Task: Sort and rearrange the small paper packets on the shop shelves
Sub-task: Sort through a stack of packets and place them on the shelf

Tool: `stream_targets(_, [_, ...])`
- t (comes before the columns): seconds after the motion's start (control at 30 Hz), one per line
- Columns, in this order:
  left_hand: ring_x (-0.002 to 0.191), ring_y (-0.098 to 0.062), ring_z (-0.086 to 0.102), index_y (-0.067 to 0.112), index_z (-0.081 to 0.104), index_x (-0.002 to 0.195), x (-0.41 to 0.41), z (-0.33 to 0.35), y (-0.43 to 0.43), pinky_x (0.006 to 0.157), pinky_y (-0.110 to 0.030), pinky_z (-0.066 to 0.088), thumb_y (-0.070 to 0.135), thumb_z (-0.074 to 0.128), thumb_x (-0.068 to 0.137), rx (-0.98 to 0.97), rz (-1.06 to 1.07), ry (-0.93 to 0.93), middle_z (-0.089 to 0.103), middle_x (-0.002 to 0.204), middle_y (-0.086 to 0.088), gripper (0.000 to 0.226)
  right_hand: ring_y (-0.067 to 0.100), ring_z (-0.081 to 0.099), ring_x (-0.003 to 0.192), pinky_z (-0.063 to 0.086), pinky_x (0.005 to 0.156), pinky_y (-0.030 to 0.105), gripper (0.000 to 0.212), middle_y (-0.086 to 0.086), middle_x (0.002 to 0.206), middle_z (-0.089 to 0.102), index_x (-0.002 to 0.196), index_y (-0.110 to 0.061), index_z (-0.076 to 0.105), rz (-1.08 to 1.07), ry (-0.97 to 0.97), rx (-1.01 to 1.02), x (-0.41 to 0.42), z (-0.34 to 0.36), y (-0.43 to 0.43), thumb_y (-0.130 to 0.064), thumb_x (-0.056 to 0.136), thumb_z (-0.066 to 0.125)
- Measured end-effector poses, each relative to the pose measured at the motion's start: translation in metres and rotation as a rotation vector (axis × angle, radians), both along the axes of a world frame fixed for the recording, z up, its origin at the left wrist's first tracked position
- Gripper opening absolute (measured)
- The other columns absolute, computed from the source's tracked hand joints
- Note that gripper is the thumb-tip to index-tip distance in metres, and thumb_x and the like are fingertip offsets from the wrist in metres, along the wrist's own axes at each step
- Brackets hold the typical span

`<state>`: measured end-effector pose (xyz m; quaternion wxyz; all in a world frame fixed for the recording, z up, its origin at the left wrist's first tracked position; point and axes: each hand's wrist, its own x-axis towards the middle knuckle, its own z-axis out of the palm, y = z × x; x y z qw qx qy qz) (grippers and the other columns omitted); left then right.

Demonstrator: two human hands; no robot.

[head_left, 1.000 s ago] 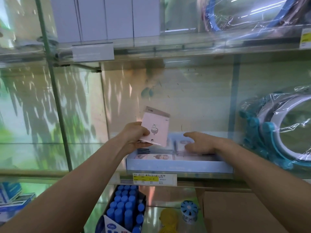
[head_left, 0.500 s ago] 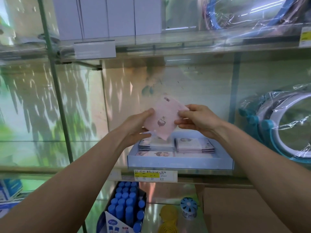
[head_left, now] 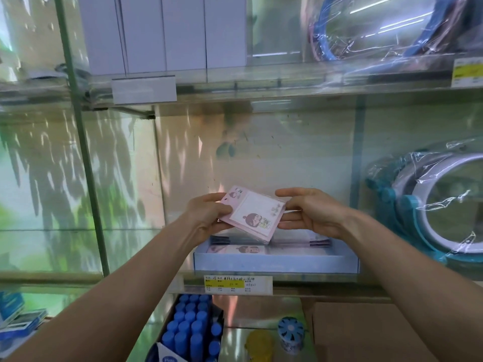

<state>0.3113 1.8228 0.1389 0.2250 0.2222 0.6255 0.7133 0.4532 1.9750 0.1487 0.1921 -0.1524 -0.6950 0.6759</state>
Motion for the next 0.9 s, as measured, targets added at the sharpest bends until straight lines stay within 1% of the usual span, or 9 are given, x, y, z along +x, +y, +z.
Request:
stream_targets(0.13, [0.078,-0.028,0.067,-0.003,0.057,0.112,0.003,0.000,-0.001,0.065,-0.039,0.060,-0.012,0.056,0.086,-0.043,0.014,0.037,0.066,0.107,-0.023,0.027,0.023,0.069,0.076,0.061,0.066,0.033,0.041,0.015,0.097,0.069,0.126,-0.016,0.045,0.022,-0.072,0.056,-0.003,-0.006,-0.002,0.001,0.091,0.055])
stream_targets(0.2, [0.078,-0.027,0.066,-0.002,0.057,0.105,0.006,0.001,-0.003,0.065,-0.037,0.060,-0.007,0.062,0.085,-0.114,0.024,0.080,0.065,0.109,-0.024,0.021,0.020,0.068,0.075,0.060,0.062,0.030,0.043,0.015,0.095,0.069,0.127,-0.014,0.046,0.000,-0.105,0.092,-0.007,-0.009,-0.003,0.004,0.090,0.056])
stream_targets(0.27, [0.087,-0.024,0.062,0.004,0.057,0.112,0.006,0.003,-0.005,0.073,-0.034,0.055,0.003,0.069,0.082,-0.279,0.071,0.261,0.063,0.111,-0.015,0.032,0.019,0.066,0.077,0.059,0.065,0.030,0.039,0.015,0.094,0.068,0.128,-0.006,0.049,-0.015,-0.139,0.108,-0.011,-0.011,-0.002,0.005,0.091,0.054])
stream_targets(0.33, [0.095,-0.020,0.054,0.010,0.058,0.121,0.004,0.005,-0.008,0.077,-0.029,0.043,0.012,0.072,0.081,-0.377,0.113,0.439,0.057,0.112,-0.006,0.043,0.020,0.065,0.079,0.059,0.067,0.030,0.037,0.014,0.095,0.067,0.127,-0.003,0.052,0.004,-0.196,0.128,-0.015,-0.012,-0.005,0.005,0.091,0.054])
stream_targets(0.47, [0.098,-0.014,0.053,0.009,0.067,0.113,0.009,0.009,-0.008,0.079,-0.025,0.039,0.012,0.070,0.082,-0.437,0.043,0.607,0.059,0.108,0.001,0.031,0.014,0.062,0.064,0.053,0.054,0.022,0.038,0.008,0.082,0.064,0.124,-0.007,0.058,0.026,-0.332,0.278,-0.025,-0.022,-0.024,0.002,0.088,0.059])
stream_targets(0.57, [0.095,-0.012,0.058,0.010,0.072,0.103,0.017,0.005,-0.005,0.078,-0.024,0.044,0.014,0.069,0.083,-0.527,-0.055,0.711,0.065,0.104,0.002,0.020,0.013,0.061,0.067,0.054,0.064,0.021,0.042,0.002,0.082,0.061,0.126,-0.013,0.059,-0.007,-0.404,0.522,-0.031,-0.026,-0.030,-0.007,0.085,0.065])
stream_targets(0.67, [0.083,-0.008,0.058,0.014,0.074,0.098,0.020,-0.003,-0.004,0.073,-0.020,0.046,0.017,0.070,0.083,-0.717,-0.218,0.777,0.068,0.101,0.003,0.016,0.018,0.064,0.075,0.057,0.072,0.026,0.041,0.002,0.083,0.062,0.126,-0.013,0.058,-0.008,-0.442,0.674,-0.029,-0.020,-0.030,-0.013,0.086,0.066])
stream_targets(0.77, [0.083,-0.013,0.057,0.018,0.075,0.087,0.017,-0.008,-0.004,0.079,-0.027,0.051,0.022,0.071,0.081,-0.879,-0.247,0.836,0.071,0.101,-0.002,0.008,0.021,0.065,0.080,0.058,0.064,0.025,0.028,0.006,0.091,0.064,0.119,-0.005,0.062,-0.067,-0.450,0.717,-0.017,-0.007,-0.021,-0.010,0.091,0.060])
stream_targets(0.9, [0.078,-0.017,0.052,0.014,0.073,0.086,0.017,-0.003,0.006,0.066,-0.026,0.046,0.014,0.066,0.082,-0.879,-0.239,0.801,0.067,0.093,-0.002,0.008,0.020,0.065,0.077,0.058,0.073,0.027,0.019,0.014,0.092,0.072,0.103,0.001,0.069,-0.005,-0.555,0.667,-0.005,-0.006,-0.017,-0.010,0.088,0.064])
